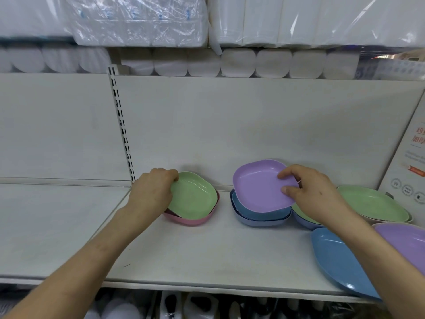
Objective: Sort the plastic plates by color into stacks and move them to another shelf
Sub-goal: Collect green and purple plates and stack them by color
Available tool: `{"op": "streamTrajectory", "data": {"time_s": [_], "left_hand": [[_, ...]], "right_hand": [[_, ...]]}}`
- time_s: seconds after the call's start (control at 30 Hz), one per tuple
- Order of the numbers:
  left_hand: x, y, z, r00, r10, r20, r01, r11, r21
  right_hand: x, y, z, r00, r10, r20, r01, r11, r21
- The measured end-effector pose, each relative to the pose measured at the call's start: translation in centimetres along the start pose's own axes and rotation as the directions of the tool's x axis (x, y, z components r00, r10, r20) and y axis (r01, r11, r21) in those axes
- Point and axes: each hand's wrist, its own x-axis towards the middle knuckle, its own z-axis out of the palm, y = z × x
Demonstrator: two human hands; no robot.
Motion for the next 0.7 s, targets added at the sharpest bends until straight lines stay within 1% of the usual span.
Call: {"op": "streamTrajectory", "data": {"time_s": [0.27,0.43,0.57,0.7], "left_hand": [[-0.7,0.9,-1.6,0.999,0.042,0.015,-0.044,0.964,0.264],[-1.1,1.1,-2.4,0.998,0.063,0.011,-0.063,0.935,0.349],[-1.3,0.9,-2.7,0.998,0.045,-0.032,-0.032,0.940,0.340],[-1.4,0.3,-2.4,0.983,0.088,-0.159,-0.046,0.967,0.249]], "right_hand": [[-0.1,-0.1,0.0,1.000,0.000,-0.001,0.000,1.000,0.009],[0.0,-0.3,-0.2,1.000,-0.002,-0.001,0.002,1.000,0.007],[0.1,-0.5,-0.1,1.000,-0.002,0.001,0.002,1.000,0.000],[0.2,-0.6,0.1,1.000,0.003,0.006,-0.002,1.000,-0.003]]}}
